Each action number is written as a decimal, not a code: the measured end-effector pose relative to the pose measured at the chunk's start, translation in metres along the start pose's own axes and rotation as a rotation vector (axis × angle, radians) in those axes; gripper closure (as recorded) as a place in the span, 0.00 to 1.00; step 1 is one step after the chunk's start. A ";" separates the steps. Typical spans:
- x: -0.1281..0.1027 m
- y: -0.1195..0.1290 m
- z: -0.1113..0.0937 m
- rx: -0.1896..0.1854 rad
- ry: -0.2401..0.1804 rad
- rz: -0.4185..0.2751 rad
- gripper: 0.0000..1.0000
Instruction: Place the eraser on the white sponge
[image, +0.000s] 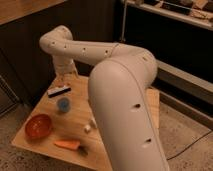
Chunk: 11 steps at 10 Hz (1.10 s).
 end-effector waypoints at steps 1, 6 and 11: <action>-0.002 0.000 0.002 -0.001 0.002 -0.014 0.35; 0.001 0.001 0.007 -0.006 -0.038 -0.156 0.35; -0.020 -0.016 0.016 0.009 -0.132 -0.581 0.35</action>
